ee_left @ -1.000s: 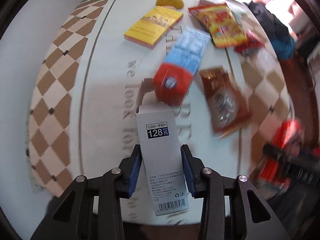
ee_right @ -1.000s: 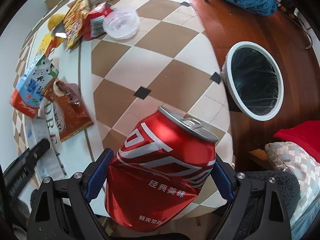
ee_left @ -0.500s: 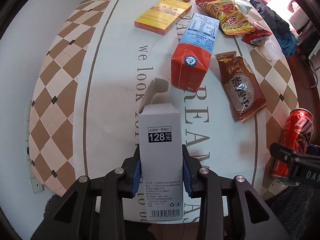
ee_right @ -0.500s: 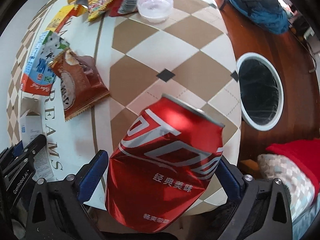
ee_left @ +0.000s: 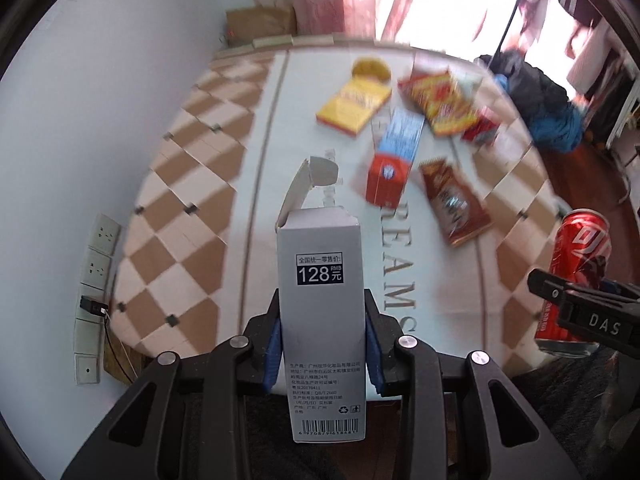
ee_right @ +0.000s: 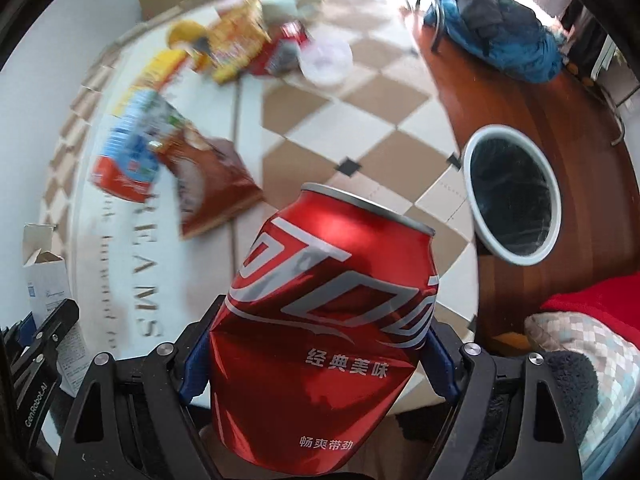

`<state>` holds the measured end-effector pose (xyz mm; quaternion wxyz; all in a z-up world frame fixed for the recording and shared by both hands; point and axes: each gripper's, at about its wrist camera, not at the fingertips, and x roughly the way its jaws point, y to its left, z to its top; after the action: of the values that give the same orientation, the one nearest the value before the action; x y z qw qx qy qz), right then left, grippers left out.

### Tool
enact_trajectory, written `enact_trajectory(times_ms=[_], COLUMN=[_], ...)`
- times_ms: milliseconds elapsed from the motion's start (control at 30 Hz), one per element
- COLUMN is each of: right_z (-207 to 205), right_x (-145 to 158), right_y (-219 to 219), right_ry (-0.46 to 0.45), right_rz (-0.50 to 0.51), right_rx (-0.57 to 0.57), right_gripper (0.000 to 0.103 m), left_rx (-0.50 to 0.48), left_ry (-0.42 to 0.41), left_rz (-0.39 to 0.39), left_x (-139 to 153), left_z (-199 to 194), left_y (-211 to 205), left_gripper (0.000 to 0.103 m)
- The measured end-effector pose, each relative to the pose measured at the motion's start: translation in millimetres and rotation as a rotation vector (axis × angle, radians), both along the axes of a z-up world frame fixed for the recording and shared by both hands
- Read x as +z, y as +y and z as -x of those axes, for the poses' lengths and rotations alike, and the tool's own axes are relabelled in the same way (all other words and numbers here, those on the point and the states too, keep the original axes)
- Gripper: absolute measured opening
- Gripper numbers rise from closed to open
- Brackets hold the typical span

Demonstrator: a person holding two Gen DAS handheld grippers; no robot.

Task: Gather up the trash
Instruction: 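Carry the can and carton with both tools over the white trash bin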

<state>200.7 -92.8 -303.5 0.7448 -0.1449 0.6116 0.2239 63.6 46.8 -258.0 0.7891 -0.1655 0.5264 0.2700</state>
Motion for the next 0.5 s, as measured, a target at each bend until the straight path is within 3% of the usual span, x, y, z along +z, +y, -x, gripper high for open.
enact_trajectory(times_ms=[167,300,500], right_z=[15,7,-25], right_x=[52,91,155], right_y=[-9,-27,-74], right_ry=[-0.051,-0.081,-0.143], right_rz=[-0.110,-0.191,-0.295], right_rx=[0.017,0.003,-0.047], right_gripper=[0.087,0.087,0.087], left_rx=[-0.015,-0.062,-0.184], left_ry=[-0.122,-0.199,-0.283], left_rz=[-0.063,-0.091,-0.096], left_x=[56,87,134], left_z=[9,-22,-78], left_y=[4,3,-32], left_gripper=[0.030,0.030,0.030])
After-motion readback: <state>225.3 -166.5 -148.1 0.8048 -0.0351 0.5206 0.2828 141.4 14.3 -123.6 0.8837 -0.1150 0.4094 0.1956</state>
